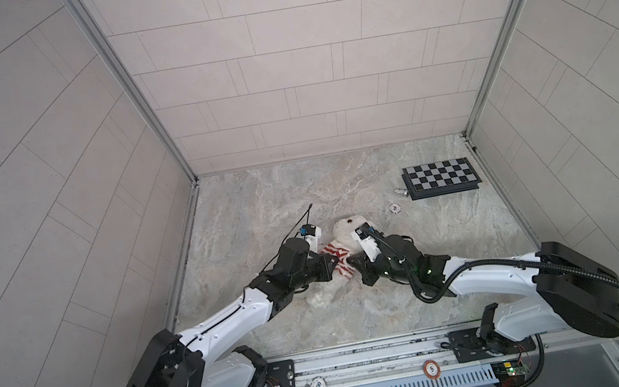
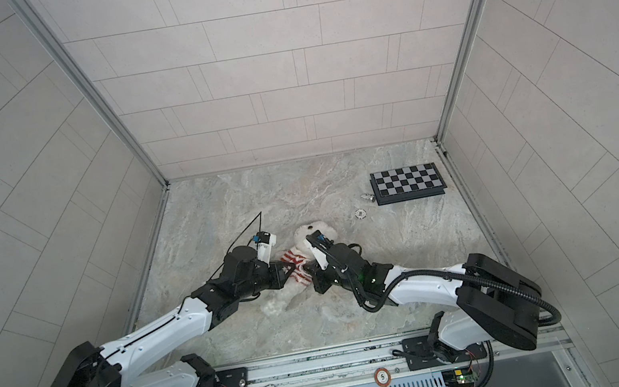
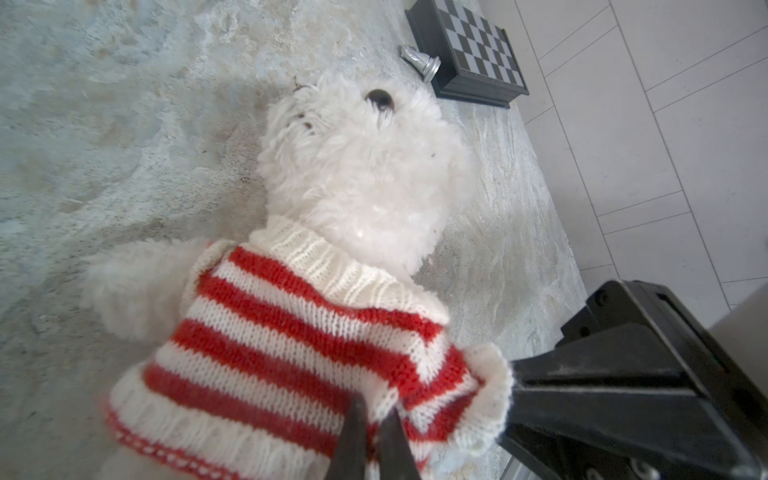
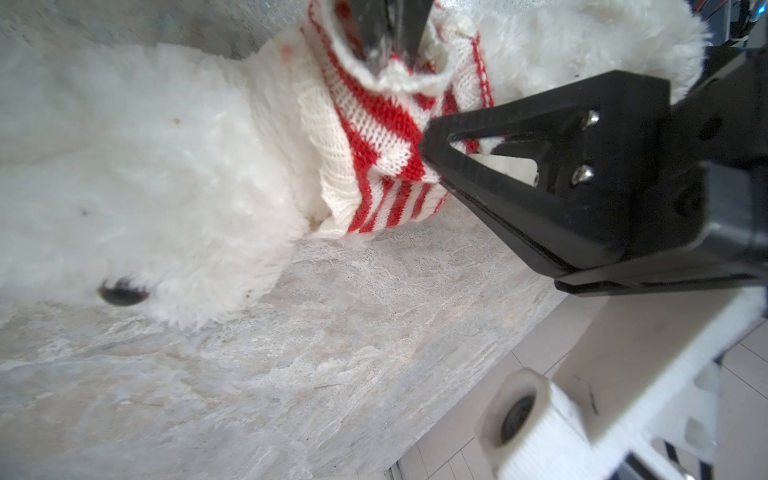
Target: Dress the teddy bear
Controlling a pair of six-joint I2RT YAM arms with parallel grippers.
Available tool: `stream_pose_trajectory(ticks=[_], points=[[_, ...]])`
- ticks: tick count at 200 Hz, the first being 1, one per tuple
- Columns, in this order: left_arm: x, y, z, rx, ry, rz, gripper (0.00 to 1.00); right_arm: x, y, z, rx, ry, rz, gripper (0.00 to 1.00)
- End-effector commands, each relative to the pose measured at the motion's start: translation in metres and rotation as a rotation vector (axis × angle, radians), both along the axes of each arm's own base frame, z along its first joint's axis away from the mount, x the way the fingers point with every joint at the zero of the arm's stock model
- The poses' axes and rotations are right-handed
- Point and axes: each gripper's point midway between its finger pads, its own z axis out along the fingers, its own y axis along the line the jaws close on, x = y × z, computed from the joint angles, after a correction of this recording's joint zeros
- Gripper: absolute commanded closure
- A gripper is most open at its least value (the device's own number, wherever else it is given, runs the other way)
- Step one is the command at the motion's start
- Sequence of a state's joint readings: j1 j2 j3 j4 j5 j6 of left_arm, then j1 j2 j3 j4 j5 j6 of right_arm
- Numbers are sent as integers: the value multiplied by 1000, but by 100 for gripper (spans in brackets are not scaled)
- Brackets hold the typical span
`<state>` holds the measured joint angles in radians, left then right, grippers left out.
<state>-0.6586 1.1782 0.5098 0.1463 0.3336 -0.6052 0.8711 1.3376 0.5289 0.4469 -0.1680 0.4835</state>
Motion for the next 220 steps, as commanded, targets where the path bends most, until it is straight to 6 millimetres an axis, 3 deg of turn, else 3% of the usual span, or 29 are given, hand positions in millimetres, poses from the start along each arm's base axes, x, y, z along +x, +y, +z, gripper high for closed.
stream_pose_trajectory(ticks=[1, 52, 99, 128, 158, 195, 220], points=[[10, 33, -19, 92, 10, 115, 100, -5, -12, 8, 70, 13, -12, 100], [5, 38, -18, 100, 10, 108, 100, -2, -24, 9, 82, 11, -49, 100], [-2, 43, -16, 95, 9, 108, 98, 3, -37, -3, 69, 36, -105, 100], [-4, 38, -12, 70, 8, 89, 92, 2, -28, -2, 84, 43, -65, 100], [-4, 31, -6, 41, 4, 66, 94, 2, -24, -4, 88, 47, -48, 100], [-11, 23, -3, 24, 12, 10, 74, 3, -23, -9, 62, 47, -46, 100], [-14, 19, -8, 25, 31, -10, 73, 3, -20, -12, 62, 52, -36, 100]])
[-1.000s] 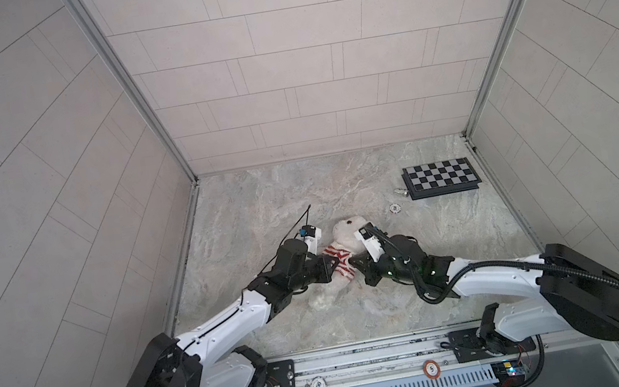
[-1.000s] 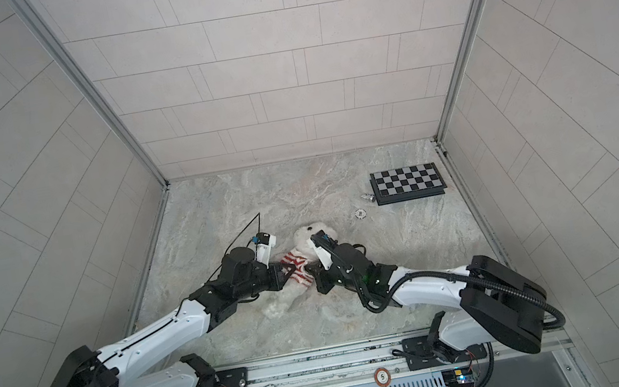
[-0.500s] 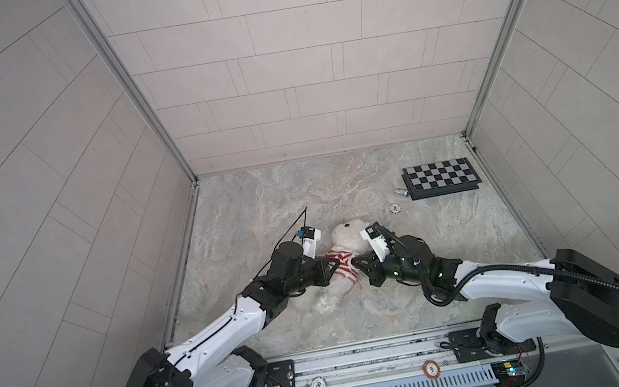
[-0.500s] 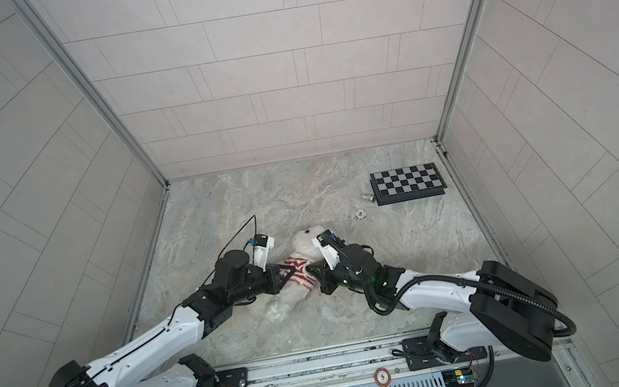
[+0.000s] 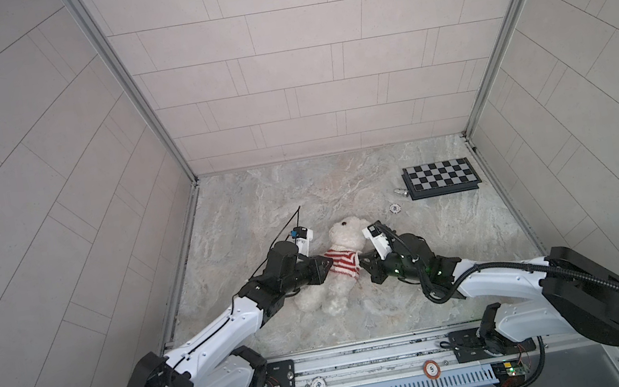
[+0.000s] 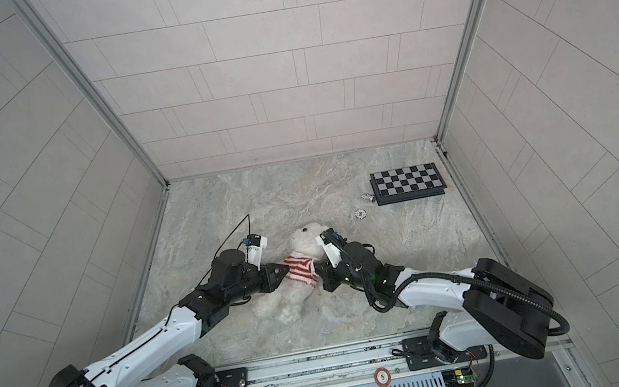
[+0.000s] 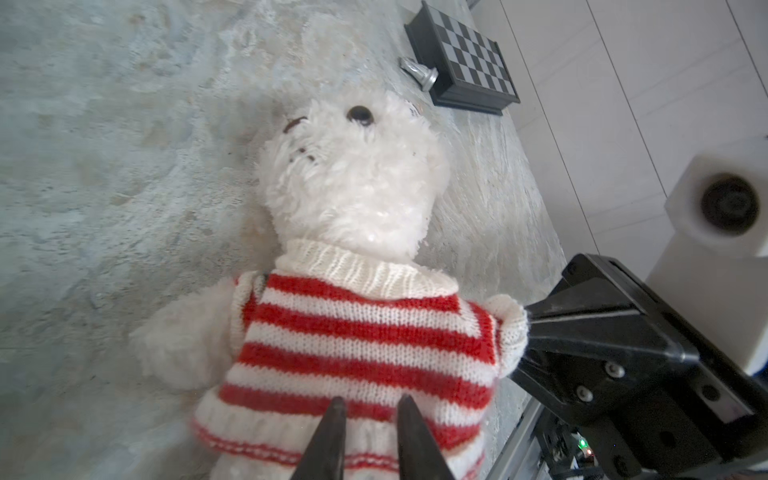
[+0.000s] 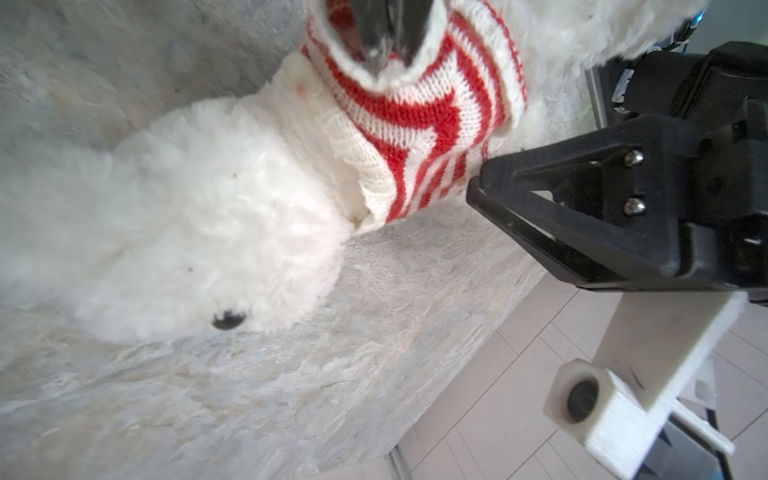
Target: Dress the teddy bear
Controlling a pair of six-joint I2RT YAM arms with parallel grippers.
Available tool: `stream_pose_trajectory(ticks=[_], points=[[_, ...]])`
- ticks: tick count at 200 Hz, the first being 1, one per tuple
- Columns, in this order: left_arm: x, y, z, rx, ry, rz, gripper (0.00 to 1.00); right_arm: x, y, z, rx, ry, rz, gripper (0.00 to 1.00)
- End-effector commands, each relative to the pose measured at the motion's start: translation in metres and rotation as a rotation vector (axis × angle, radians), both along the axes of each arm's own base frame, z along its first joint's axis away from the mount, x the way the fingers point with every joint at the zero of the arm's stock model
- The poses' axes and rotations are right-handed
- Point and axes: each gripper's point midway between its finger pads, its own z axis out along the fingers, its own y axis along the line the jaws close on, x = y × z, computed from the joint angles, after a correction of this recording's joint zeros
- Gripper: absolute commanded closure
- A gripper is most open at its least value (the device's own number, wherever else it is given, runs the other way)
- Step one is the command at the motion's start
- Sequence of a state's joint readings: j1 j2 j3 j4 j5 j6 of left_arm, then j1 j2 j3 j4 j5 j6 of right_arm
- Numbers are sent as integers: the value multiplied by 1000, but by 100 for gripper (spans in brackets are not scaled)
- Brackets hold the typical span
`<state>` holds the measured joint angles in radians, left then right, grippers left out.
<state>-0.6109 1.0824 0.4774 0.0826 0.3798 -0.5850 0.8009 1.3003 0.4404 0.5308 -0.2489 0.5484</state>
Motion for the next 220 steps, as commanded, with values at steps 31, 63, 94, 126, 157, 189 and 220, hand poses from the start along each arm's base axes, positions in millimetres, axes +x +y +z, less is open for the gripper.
stream_pose_trajectory(ticks=[31, 63, 94, 126, 157, 189, 220], points=[[-11, -14, -1, 6, 2, -72, 71, 2, 1, -8, -18, 7, -3, 100], [-23, -32, 24, -54, -70, -144, 66, 1, 4, -6, -16, 1, 4, 100], [-27, -36, 12, 8, -42, -159, 68, -1, 5, -6, -16, 0, 10, 100], [-22, -34, 5, 52, -25, -138, 75, -4, 4, -4, -13, -6, 13, 100], [-18, -28, 4, 87, -33, -117, 88, -6, 3, -2, -8, -12, 18, 100], [-16, -24, 6, 102, -39, -100, 100, -10, 2, 3, 4, -33, 34, 100], [-4, 8, -11, 173, 20, -17, 100, -17, -5, 7, -23, -81, 57, 100]])
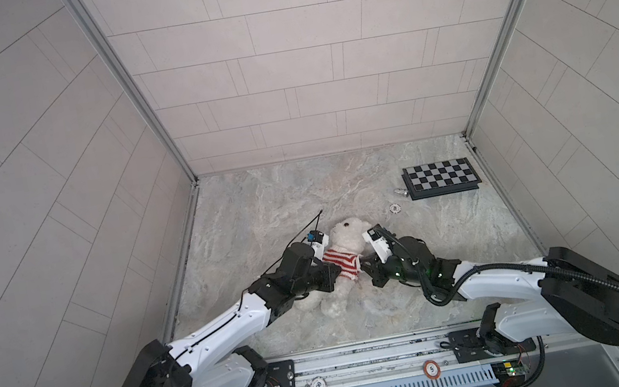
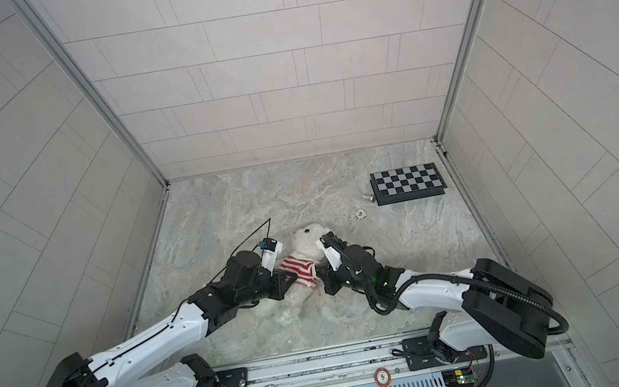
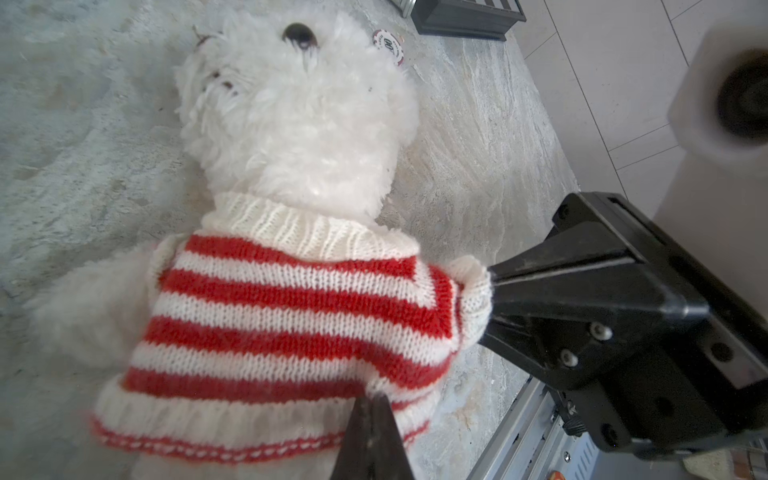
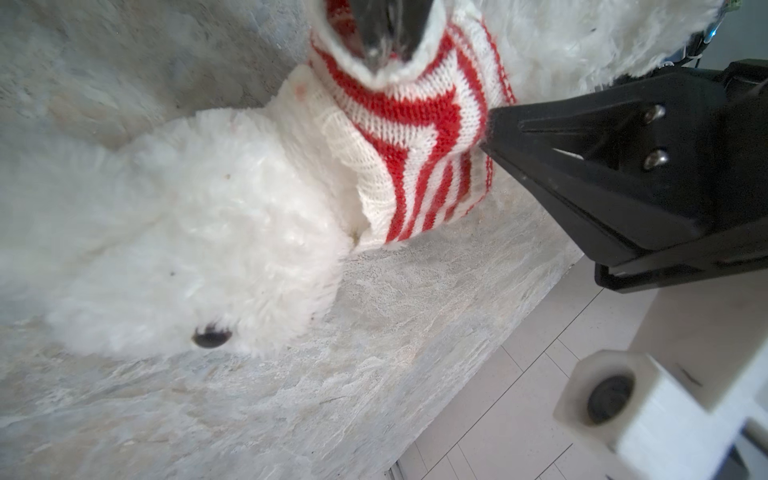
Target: Dress the teddy bear
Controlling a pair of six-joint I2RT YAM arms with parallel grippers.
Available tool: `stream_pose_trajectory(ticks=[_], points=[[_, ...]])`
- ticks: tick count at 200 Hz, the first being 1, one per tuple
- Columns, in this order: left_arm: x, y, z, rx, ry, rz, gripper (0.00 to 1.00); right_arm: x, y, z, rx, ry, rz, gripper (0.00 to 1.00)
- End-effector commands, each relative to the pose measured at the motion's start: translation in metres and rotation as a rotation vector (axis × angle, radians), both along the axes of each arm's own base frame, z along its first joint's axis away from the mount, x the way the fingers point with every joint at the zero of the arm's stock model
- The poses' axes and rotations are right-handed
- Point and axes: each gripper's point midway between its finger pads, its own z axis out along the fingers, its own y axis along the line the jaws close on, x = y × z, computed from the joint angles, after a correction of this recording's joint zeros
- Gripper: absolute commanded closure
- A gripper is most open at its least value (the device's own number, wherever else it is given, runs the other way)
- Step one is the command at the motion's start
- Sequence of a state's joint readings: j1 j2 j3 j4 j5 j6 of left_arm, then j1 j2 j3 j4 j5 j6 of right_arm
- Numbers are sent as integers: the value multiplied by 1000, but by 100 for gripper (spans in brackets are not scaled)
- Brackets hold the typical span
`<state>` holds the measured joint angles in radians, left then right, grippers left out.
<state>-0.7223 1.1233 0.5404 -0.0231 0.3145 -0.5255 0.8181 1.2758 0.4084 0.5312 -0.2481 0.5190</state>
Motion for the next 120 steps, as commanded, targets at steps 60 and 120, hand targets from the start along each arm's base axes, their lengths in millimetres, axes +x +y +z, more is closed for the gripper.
stream_pose_trajectory(ticks=[60, 120], points=[[20, 43, -19, 98, 66, 120, 100, -29, -6, 31, 22, -158, 154, 100], [26, 61, -15, 104, 58, 150, 100, -58, -9, 49, 47, -257, 291, 100]])
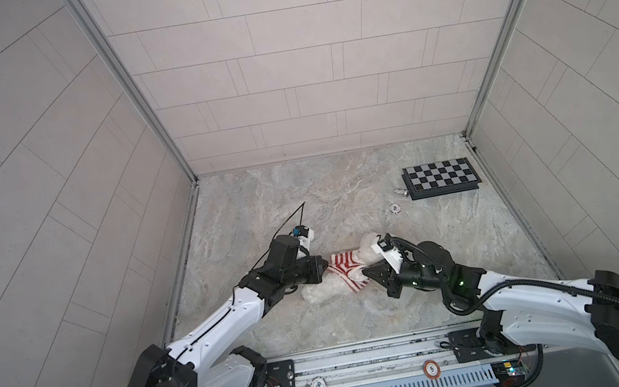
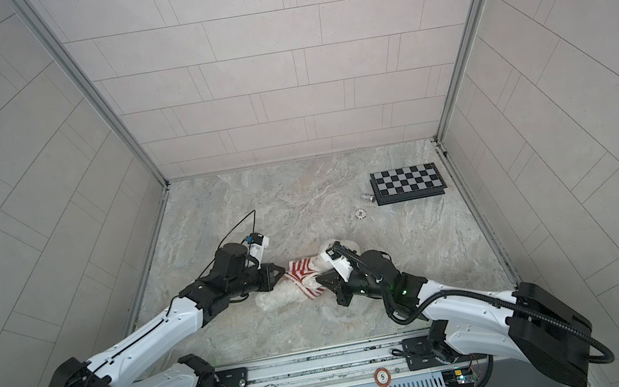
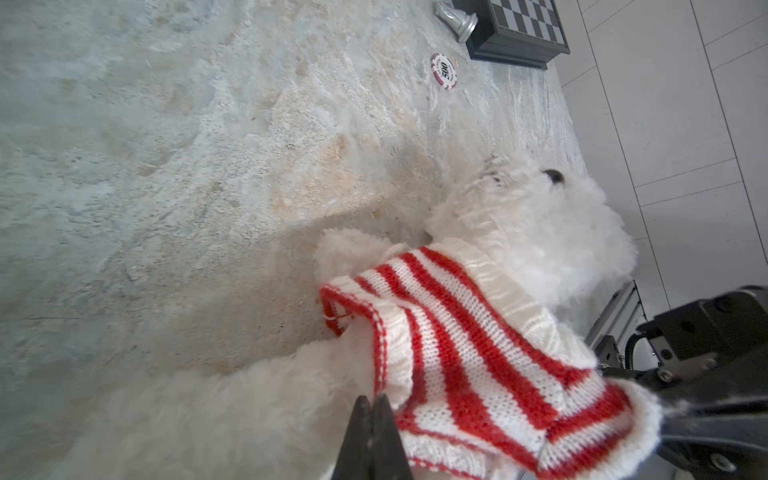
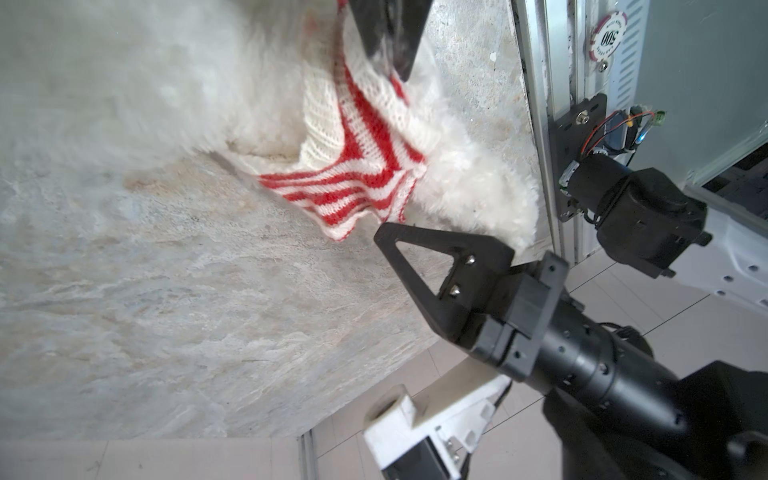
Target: Dress the teddy bear
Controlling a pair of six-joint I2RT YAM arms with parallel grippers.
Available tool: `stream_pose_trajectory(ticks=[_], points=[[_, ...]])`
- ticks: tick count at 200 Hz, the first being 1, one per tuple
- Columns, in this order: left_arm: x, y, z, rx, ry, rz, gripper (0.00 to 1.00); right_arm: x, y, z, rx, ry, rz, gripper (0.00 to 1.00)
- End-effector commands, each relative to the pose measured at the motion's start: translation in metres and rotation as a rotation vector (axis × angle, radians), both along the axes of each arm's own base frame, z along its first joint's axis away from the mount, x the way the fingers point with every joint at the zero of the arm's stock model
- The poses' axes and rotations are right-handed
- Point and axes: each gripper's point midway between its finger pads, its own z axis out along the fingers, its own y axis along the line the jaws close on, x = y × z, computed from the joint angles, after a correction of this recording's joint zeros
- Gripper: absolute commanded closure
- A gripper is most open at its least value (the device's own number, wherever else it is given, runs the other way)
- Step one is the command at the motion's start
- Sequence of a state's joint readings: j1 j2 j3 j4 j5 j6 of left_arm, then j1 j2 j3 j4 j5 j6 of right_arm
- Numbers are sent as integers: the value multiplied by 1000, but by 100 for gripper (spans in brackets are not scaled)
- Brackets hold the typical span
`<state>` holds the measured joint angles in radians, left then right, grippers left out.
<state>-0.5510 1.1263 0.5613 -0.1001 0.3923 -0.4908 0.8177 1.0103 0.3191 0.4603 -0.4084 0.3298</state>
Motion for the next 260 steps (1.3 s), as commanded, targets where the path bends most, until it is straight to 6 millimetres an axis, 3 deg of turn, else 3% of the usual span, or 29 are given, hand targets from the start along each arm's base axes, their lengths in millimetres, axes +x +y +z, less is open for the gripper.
stream_pose_trajectory(ticks=[1, 33, 71, 114, 158, 220, 228, 260], points=[[3, 26, -11, 98, 5, 56, 100, -13, 0, 14, 23, -74, 77, 100], [2, 17, -9, 41, 12, 45, 100, -3, -3, 17, 25, -86, 21, 100], [-3, -4, 3, -41, 2, 18, 100, 16, -2, 8, -39, -62, -56, 73], [-6, -22, 14, -129, 7, 0, 100, -7, 9, 20, -173, -167, -1, 52], [-7, -30, 17, -163, 14, -3, 100, -25, 34, 8, -307, -227, 65, 50], [-8, -28, 13, -173, 25, 15, 100, -15, 58, -16, -410, -237, 55, 59], [-9, -28, 12, -177, 29, 18, 100, -10, 65, -5, -392, -249, 43, 59], [-10, -29, 12, -194, 30, 20, 100, -6, 73, -15, -407, -242, 41, 60]])
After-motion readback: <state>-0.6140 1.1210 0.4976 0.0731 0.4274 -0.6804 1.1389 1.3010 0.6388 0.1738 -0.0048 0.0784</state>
